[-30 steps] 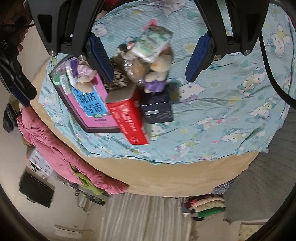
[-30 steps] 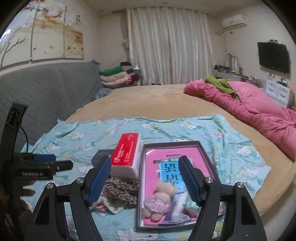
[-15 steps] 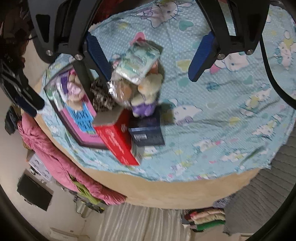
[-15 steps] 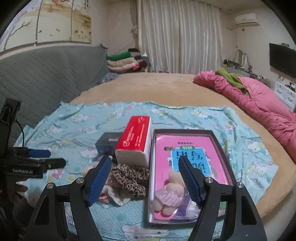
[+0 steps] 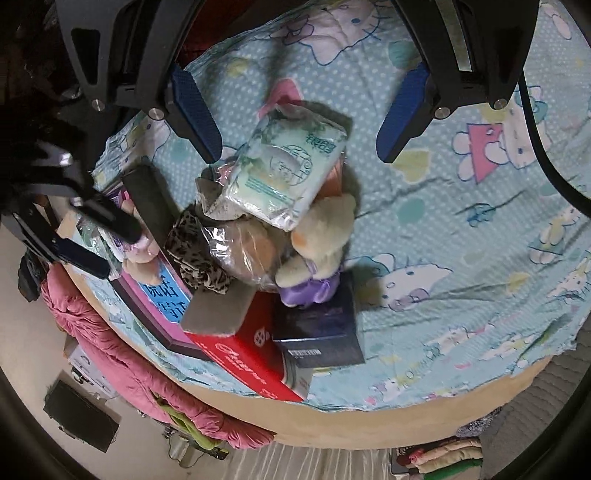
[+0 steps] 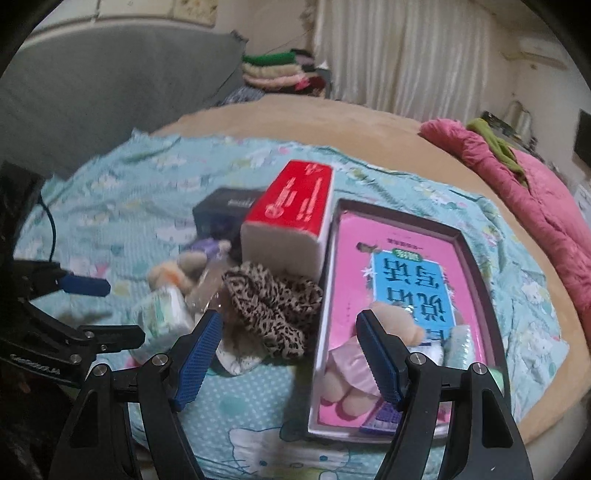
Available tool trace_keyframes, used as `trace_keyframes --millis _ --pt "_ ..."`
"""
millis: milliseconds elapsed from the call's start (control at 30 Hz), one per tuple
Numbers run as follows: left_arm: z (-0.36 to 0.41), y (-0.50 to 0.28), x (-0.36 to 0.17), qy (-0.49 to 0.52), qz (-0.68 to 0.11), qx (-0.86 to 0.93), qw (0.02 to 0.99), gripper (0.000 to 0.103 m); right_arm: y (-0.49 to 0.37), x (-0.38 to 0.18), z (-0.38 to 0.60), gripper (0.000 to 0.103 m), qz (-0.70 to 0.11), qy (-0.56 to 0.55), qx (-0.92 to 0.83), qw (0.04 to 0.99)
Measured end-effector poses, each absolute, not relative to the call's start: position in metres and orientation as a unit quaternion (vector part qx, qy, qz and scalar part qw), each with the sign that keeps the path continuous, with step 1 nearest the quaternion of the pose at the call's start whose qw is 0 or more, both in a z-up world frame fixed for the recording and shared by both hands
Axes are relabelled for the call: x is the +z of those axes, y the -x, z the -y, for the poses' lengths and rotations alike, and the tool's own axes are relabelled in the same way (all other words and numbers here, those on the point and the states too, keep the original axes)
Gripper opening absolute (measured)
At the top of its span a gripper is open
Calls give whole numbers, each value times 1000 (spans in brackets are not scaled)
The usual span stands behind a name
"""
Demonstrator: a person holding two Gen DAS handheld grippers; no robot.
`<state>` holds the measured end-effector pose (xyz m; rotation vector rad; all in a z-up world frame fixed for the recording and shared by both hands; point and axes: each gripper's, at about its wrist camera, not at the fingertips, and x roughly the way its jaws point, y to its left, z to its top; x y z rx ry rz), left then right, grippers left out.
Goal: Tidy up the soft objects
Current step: 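Grasp the white-green wrapped pad pack with the left tool while the right grasps the leopard scrunchie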
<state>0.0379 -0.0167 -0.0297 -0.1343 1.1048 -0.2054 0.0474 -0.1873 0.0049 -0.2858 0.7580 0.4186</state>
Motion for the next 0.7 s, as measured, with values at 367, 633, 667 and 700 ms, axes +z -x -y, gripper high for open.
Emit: trace_keyframes --millis 367,633,667,700 --pt "17 -44 -42 72 -532 -106 837 85 -77 -24 168 65 -383 175 205 883" --pt "15 -52 -51 76 -536 -100 835 85 -99 -38 158 34 -393 176 211 878" --pt "15 -53 -52 77 -538 -100 834 85 -102 -40 156 30 -395 177 213 876" --pt "15 -54 -54 78 -539 -100 833 85 -104 -42 155 22 -397 171 219 874"
